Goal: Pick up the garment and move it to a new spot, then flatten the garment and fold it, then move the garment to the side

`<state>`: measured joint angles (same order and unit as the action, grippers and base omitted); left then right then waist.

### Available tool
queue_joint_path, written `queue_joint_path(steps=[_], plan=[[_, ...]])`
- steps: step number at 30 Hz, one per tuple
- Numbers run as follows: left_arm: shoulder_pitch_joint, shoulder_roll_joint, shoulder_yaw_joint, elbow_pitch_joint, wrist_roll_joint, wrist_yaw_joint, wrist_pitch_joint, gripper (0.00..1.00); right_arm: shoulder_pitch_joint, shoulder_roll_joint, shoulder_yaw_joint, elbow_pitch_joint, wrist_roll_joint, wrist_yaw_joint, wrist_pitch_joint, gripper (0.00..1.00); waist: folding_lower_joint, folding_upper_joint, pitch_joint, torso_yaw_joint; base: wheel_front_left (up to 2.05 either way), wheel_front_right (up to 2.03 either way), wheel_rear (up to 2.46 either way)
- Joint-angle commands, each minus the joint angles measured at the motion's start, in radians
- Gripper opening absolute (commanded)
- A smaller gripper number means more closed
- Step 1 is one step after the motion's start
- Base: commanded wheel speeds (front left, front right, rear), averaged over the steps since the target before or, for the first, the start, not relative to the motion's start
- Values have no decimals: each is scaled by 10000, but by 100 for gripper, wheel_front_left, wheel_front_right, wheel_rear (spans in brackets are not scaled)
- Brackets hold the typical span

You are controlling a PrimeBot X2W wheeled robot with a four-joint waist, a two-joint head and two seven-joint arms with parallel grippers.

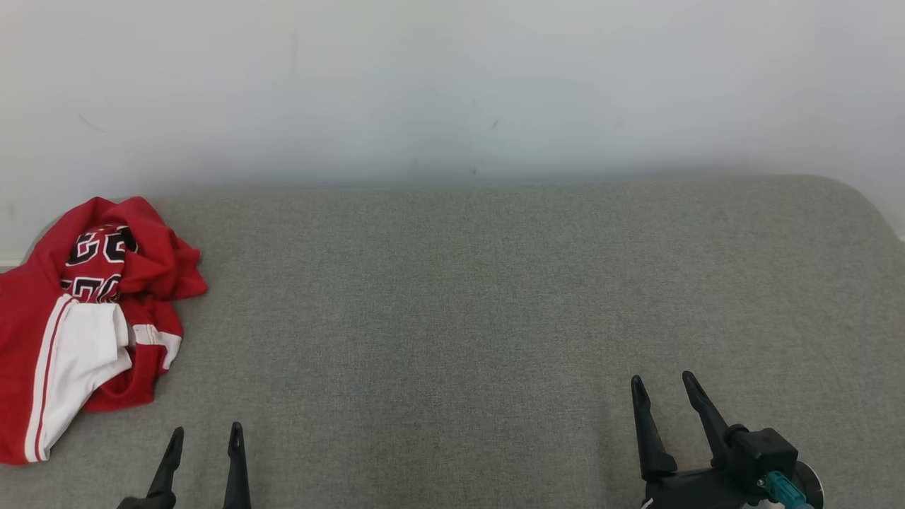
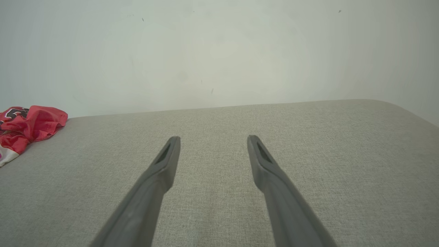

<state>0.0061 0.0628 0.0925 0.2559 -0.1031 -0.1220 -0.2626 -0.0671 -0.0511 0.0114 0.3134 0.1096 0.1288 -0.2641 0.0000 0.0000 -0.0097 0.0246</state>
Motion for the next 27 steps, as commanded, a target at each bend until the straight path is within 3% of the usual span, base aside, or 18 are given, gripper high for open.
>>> queue_joint_path(steps=[1, 27], plan=[[-64, 88, -64, 41, -70, -5, -35, 100, -85, 13, 7, 52, 12, 36, -7, 100, 0, 0, -12, -9, 0, 0, 0], [-142, 360, -392, -56, -624, -7, 127, 100, -296, 13, 36, 618, -73, 36, -7, 100, 0, 0, -43, -17, 0, 0, 0]])
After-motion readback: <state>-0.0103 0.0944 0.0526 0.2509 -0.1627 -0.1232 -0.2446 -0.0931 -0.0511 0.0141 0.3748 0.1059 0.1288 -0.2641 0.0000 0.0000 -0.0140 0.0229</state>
